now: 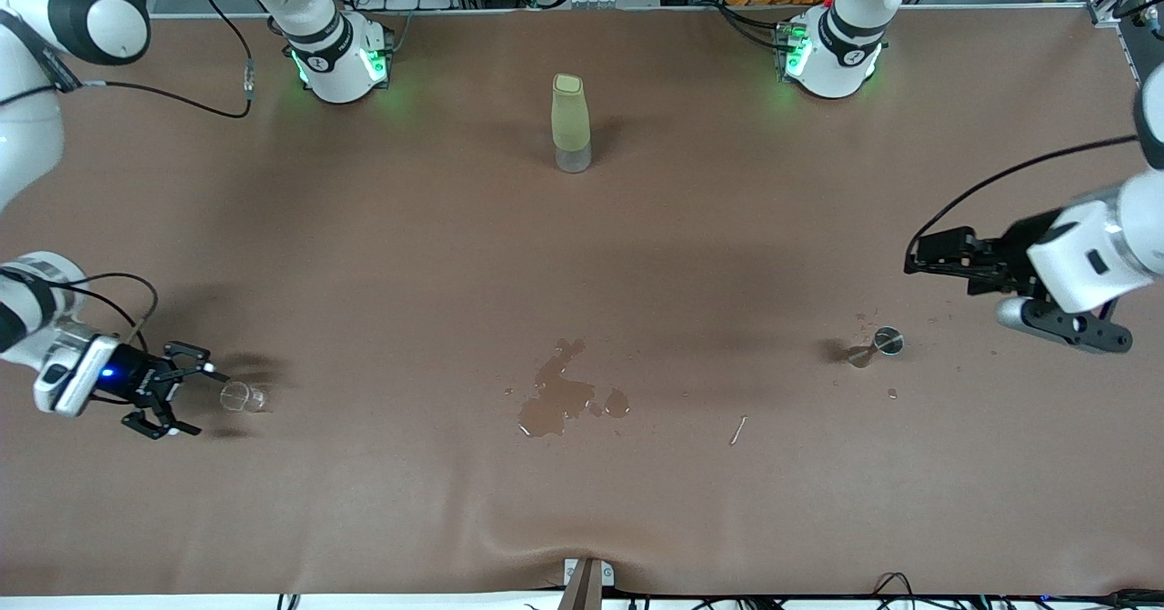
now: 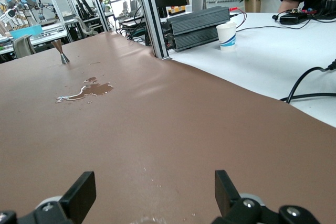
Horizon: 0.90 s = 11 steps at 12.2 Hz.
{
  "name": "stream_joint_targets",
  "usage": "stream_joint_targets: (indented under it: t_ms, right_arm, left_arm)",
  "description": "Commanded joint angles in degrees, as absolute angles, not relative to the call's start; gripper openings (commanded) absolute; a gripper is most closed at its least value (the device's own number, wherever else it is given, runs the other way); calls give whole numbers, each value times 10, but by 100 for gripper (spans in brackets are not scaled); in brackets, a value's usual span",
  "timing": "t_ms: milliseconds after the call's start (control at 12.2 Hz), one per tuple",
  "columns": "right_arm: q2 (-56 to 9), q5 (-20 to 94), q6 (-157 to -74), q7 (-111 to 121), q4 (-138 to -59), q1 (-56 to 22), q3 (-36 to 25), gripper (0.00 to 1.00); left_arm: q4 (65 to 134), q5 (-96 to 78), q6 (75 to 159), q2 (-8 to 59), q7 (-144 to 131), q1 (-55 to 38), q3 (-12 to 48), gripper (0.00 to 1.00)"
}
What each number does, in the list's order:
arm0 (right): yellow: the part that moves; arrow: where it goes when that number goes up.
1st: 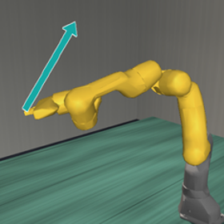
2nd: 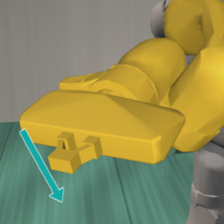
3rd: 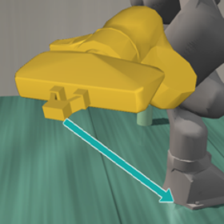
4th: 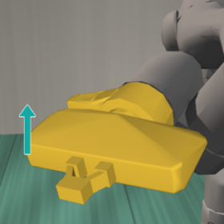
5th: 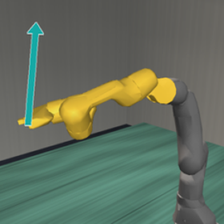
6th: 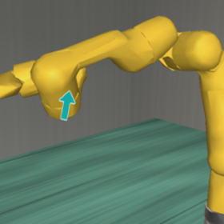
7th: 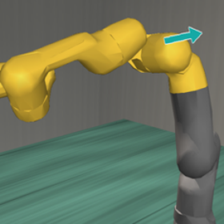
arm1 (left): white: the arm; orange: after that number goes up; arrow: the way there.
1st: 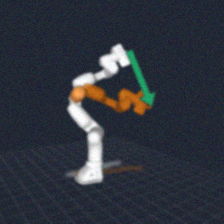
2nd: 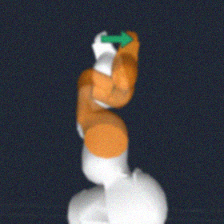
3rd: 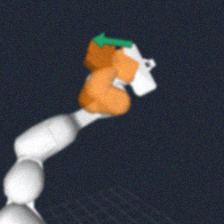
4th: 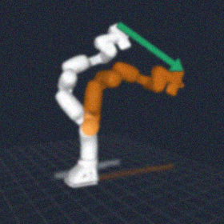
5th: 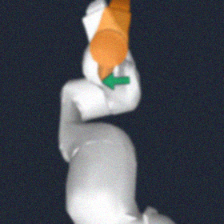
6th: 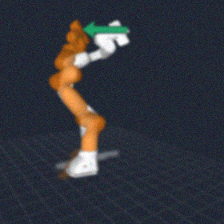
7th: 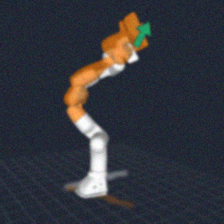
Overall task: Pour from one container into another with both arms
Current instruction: 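Open both grippers and lift them away from the jigger and beaker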
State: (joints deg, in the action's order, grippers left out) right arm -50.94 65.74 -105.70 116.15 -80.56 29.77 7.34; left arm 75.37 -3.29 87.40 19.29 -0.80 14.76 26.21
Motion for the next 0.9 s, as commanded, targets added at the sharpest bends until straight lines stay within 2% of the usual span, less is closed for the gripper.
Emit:
stream_joint_targets:
  t_ms: [0,328,820]
  right_arm:
    - [-487,618,-1059,1106,-803,284,80,100]
    - [-429,590,-1091,1019,-801,230,78,100]
    - [-299,437,-1117,813,-808,164,78,100]
  left_arm:
    - [771,34,873,176,-65,145,290,100]
    - [771,36,858,153,-63,158,282,100]
    - [757,33,858,157,61,228,271,100]
